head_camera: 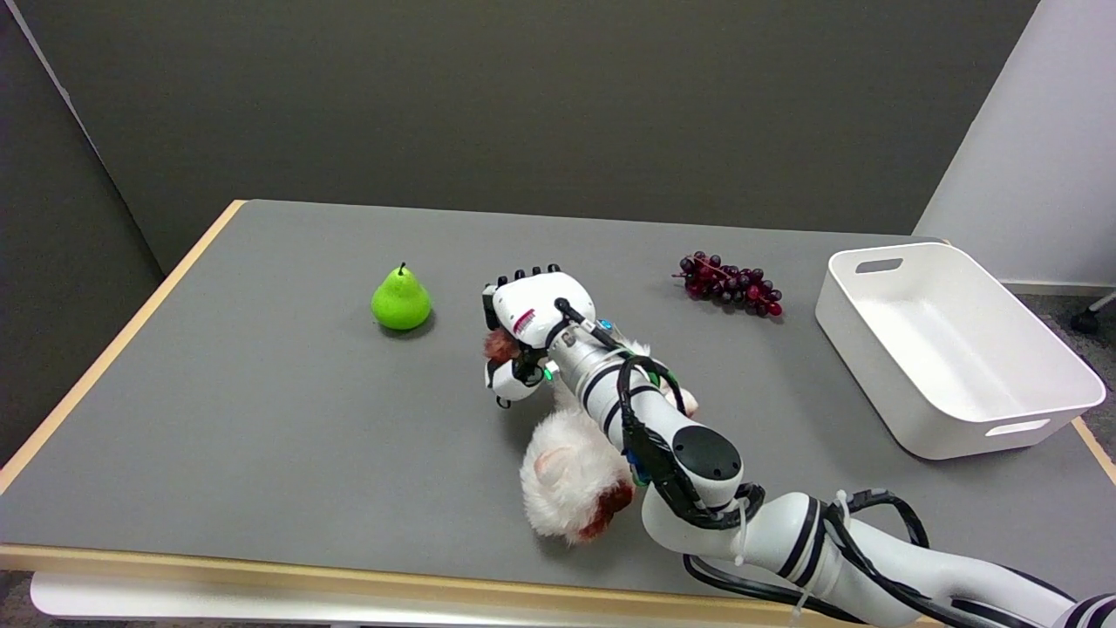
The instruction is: Pick up the plush toy.
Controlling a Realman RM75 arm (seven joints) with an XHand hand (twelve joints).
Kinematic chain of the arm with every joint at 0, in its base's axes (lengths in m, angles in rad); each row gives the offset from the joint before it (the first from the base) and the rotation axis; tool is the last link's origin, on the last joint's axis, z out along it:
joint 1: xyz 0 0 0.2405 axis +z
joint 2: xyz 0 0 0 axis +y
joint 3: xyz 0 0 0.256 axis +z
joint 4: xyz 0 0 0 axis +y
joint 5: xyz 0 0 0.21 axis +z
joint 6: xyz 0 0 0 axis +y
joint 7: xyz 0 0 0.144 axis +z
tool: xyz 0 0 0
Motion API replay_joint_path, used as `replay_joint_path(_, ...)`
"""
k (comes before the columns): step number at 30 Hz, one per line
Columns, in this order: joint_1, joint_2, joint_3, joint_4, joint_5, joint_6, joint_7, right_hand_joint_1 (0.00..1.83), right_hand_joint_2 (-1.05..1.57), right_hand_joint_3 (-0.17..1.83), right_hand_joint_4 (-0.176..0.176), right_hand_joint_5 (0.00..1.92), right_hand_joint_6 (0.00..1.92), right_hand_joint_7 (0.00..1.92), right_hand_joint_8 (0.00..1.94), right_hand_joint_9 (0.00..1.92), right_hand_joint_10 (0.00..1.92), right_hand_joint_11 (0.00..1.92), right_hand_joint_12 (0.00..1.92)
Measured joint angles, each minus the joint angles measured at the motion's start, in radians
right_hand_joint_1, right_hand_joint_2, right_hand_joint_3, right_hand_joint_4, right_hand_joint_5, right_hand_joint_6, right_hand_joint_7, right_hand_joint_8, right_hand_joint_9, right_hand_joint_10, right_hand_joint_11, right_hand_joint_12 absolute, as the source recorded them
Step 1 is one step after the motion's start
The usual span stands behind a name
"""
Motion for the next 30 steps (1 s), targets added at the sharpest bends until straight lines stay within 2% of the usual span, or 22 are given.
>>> replay_joint_path(3, -0.002, 0.003, 0.001, 0.002, -0.001, 0.008, 0.001, 0.86, 0.66, 0.91, -0.035, 0.47, 0.94, 0.71, 0.94, 0.66, 1.32, 0.61, 1.78)
replay_joint_path(15, -0.002, 0.011, 0.008, 0.007, -0.004, 0.036, 0.003, 0.95, 0.67, 0.93, -0.045, 0.49, 1.00, 0.74, 0.99, 0.70, 1.34, 0.63, 1.77)
replay_joint_path(26, -0.002, 0.017, 0.013, 0.010, -0.005, 0.049, 0.002, 1.00, 0.69, 0.94, -0.019, 0.51, 1.08, 0.77, 1.04, 0.72, 1.36, 0.64, 1.77)
replay_joint_path(27, -0.002, 0.018, 0.013, 0.012, -0.005, 0.049, 0.002, 1.05, 0.75, 0.85, -0.021, 0.51, 1.08, 0.77, 1.09, 0.72, 1.35, 0.64, 1.77)
replay_joint_path(28, -0.002, 0.020, 0.013, 0.013, -0.005, 0.049, 0.001, 1.24, 0.93, 0.52, -0.030, 0.52, 1.08, 0.80, 1.25, 0.73, 1.35, 0.64, 1.78)
replay_joint_path(29, -0.002, 0.022, 0.014, 0.016, -0.005, 0.049, 0.001, 1.33, 1.02, 0.36, -0.034, 0.52, 1.08, 0.81, 1.34, 0.73, 1.35, 0.65, 1.79)
replay_joint_path(30, -0.003, 0.024, 0.014, 0.018, -0.005, 0.048, 0.001, 1.33, 1.02, 0.36, -0.033, 0.52, 1.08, 0.81, 1.34, 0.73, 1.34, 0.65, 1.79)
